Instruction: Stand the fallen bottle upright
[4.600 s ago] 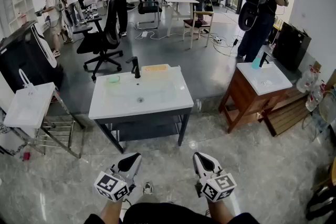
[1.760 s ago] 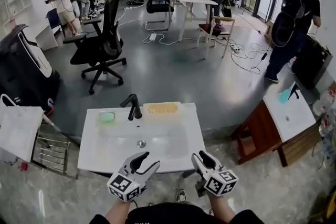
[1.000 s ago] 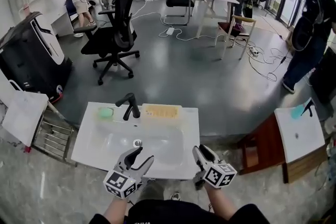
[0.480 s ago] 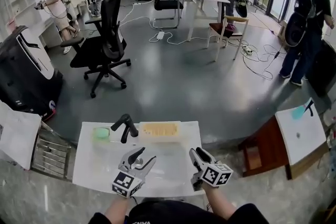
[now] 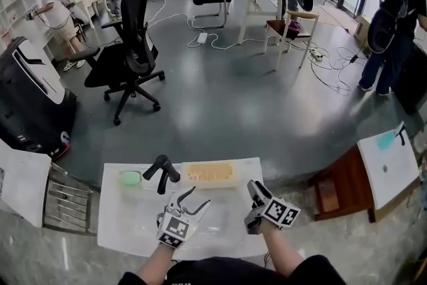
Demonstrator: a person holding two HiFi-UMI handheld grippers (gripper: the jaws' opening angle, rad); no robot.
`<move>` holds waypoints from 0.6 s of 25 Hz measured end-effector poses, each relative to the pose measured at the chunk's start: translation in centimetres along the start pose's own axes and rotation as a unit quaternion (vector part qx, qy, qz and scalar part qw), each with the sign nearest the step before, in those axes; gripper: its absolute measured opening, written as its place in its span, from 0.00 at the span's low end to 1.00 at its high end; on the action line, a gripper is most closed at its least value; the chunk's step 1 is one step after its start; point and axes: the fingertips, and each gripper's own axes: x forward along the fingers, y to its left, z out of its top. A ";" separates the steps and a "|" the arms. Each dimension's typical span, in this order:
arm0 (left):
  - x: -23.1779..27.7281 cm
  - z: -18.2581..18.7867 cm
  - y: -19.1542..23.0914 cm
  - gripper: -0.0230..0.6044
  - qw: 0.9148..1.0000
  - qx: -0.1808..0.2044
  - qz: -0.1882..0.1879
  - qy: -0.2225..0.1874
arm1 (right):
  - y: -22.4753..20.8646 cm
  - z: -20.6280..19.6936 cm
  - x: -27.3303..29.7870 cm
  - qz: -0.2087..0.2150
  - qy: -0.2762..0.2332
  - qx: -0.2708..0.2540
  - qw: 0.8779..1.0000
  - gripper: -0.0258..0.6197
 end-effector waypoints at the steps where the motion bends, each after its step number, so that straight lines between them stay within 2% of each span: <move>1: 0.5 -0.3 0.1 0.43 1.000 0.002 -0.002 0.006 | -0.3 0.1 0.4 -0.001 -0.004 0.023 1.000 0.25; 6: 2.5 -2.0 0.4 0.45 0.999 0.019 -0.011 0.044 | -2.5 0.2 2.2 -0.019 -0.024 0.133 0.991 0.29; 10: 3.3 -2.4 0.5 0.45 0.997 0.040 -0.012 0.063 | -3.8 1.0 3.5 -0.023 -0.046 0.183 0.982 0.30; 15: 4.2 -3.4 0.9 0.46 0.996 0.042 -0.012 0.077 | -5.9 0.6 4.8 -0.052 -0.053 0.239 0.968 0.30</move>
